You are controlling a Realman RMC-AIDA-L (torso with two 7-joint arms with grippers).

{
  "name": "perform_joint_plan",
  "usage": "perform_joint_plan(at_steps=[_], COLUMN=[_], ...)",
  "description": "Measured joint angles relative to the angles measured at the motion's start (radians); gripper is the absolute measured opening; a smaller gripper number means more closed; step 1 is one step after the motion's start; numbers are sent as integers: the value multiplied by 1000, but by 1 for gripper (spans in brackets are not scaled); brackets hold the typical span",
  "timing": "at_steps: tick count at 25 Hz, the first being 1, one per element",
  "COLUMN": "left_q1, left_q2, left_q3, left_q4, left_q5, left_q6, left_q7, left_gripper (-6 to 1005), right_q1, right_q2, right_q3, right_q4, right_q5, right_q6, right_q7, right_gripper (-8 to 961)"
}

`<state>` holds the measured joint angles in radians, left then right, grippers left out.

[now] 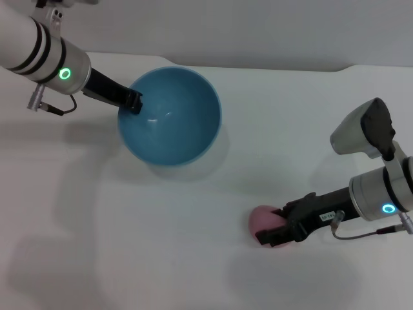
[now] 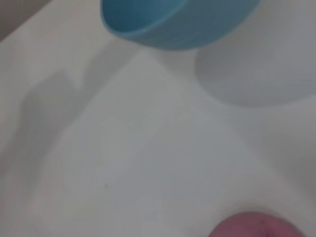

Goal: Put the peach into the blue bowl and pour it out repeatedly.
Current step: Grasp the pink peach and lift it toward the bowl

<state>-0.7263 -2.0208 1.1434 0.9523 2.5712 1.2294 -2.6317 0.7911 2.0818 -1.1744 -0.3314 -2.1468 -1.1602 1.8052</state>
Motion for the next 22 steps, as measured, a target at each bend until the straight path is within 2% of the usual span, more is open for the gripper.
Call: perform_joint_plan(at_steps=[10, 16, 19, 22], left_q1=[-11, -18, -27, -42], left_q2=[-2, 0, -1, -14], left_q3=[9, 9, 11, 24], left_q4=[13, 13, 13, 12], left_q5=[1, 2, 2, 17], left_q6=[4, 4, 1, 2], left_q7=[1, 2, 7, 10], left_gripper=[-1, -2, -2, -1], right_q1=[-17, -83, -156, -239], right_q2=[-4, -8, -15, -18], right_q3=[-12, -6, 10, 84], right_q4=[-61, -167, -256, -362], right_q5=[0, 63, 136, 190], right_q6=[12, -35, -68, -133], right_q7=[16, 18, 18, 5], right_gripper=[679, 430, 328, 249])
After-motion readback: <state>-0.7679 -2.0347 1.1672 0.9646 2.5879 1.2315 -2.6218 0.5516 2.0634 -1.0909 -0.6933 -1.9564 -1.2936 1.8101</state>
